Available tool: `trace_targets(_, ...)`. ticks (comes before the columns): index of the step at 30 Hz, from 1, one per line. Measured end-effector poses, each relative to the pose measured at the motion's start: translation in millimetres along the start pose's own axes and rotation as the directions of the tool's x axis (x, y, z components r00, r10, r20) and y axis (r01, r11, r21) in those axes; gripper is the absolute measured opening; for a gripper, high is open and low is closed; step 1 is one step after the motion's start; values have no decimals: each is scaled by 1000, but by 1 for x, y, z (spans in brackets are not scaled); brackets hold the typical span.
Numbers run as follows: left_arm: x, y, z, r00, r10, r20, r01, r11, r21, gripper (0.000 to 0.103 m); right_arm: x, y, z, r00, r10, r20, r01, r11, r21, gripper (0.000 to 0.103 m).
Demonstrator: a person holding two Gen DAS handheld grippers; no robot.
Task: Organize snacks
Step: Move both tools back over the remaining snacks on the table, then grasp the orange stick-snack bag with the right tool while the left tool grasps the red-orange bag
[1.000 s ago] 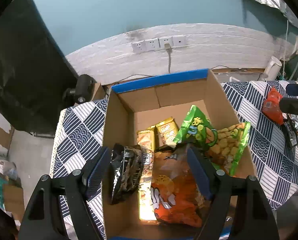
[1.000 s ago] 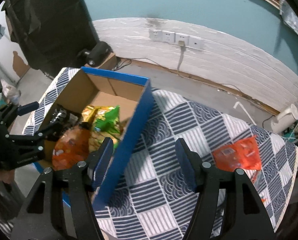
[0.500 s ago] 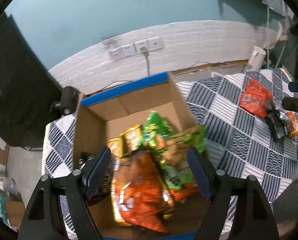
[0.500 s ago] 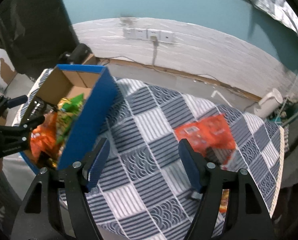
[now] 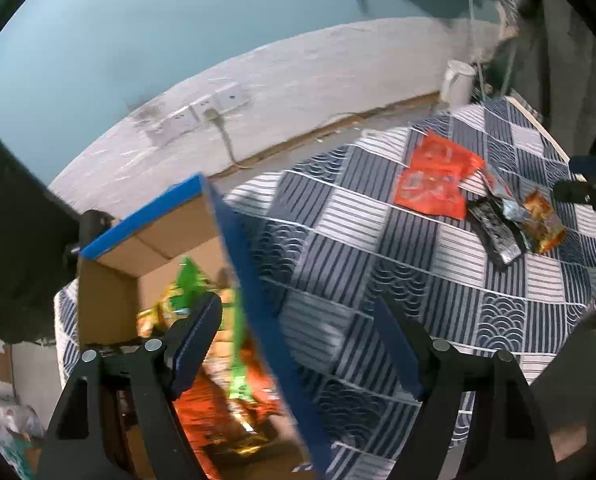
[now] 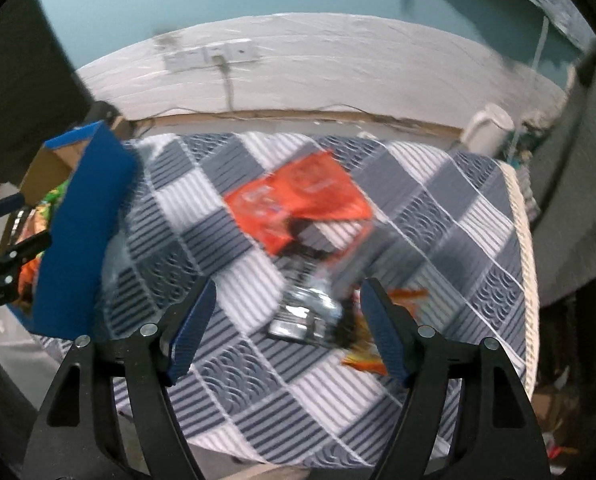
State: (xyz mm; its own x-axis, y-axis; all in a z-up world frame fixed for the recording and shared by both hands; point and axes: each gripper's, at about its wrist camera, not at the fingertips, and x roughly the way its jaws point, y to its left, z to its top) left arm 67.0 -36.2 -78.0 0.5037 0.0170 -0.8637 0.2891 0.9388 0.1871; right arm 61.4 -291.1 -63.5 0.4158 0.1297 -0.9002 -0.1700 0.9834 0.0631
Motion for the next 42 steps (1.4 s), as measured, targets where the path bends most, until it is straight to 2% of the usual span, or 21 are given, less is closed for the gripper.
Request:
trace_targets(9, 15, -43, 8, 999, -37, -33, 39, 997, 59, 80, 15, -60, -19, 999, -29, -33, 32, 993, 110, 75)
trace_targets(15, 30, -56, 9, 996, -53, -66, 58, 996, 68, 80, 37, -79, -29, 996, -33, -80, 44, 989, 140, 75)
trace_targets(28, 65, -73, 7, 990, -64, -129, 77, 992, 98, 80, 87, -93, -33, 988, -3, -153, 31, 983, 180, 75)
trace_targets(38, 81, -80, 9, 988, -82, -134, 96, 990, 103, 80, 112, -93, -43, 978, -3, -207, 41, 983, 179, 75)
trace_targets(40, 85, -81, 10, 988, -85, -131, 99, 989, 106, 80, 114, -94, -47, 976, -1, -217, 42, 982, 182, 70)
trace_targets(42, 88, -83, 10, 988, -84, -127, 98, 989, 110, 80, 116, -94, -49, 975, 26, -222, 18, 981, 192, 55)
